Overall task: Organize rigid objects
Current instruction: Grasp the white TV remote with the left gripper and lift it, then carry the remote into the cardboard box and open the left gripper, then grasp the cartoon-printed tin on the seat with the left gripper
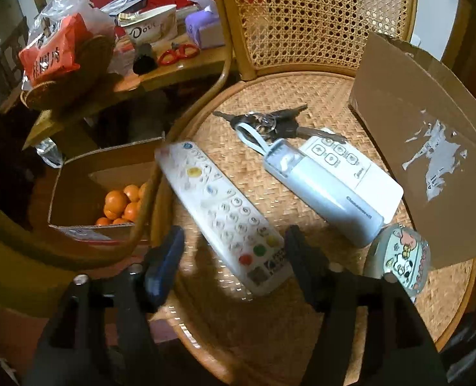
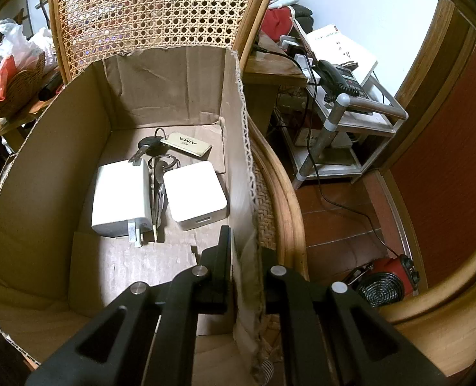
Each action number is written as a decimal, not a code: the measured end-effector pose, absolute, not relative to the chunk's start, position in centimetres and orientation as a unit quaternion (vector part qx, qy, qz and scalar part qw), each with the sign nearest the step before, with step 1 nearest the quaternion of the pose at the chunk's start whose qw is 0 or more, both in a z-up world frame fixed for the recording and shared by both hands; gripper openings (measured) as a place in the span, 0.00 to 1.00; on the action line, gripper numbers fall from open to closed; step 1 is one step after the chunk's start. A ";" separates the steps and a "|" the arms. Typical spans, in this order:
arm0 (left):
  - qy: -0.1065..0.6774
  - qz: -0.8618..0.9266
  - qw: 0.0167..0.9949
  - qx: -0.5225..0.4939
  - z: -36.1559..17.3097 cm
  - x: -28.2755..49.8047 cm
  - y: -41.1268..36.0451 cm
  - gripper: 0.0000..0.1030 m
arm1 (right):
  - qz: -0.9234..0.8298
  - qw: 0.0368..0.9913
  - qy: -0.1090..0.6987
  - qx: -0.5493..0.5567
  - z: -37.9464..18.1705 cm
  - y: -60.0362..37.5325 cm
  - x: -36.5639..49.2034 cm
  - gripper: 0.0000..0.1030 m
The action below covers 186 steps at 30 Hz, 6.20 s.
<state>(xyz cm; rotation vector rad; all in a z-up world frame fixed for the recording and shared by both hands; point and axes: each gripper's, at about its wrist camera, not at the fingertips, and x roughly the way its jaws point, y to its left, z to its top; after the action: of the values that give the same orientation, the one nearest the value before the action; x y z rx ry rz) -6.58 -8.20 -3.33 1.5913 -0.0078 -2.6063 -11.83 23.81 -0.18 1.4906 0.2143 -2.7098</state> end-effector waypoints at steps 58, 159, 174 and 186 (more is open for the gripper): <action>-0.007 -0.883 -0.003 0.470 1.6 -9.9 -7.3 0.38 | -0.874 0.021 0.069 0.481 -0.1 23.8 -11.9 0.10; -0.050 -0.849 -0.112 0.513 -4.3 -2.9 0.9 0.75 | -0.872 0.025 0.064 0.484 -0.5 23.5 -11.2 0.10; -0.066 -0.839 -0.135 0.523 -5.2 -3.9 1.4 0.55 | -0.872 0.025 0.064 0.484 -0.4 23.7 -11.3 0.11; -0.064 -0.849 -0.127 0.509 -3.0 -4.0 0.8 0.55 | -0.872 0.025 0.064 0.484 -0.5 23.6 -11.3 0.11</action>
<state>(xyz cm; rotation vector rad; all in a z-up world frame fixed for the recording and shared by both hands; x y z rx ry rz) -4.01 0.82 -3.02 1.7419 -0.2198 -2.9076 -11.29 23.60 -0.54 1.4975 0.1967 -2.6979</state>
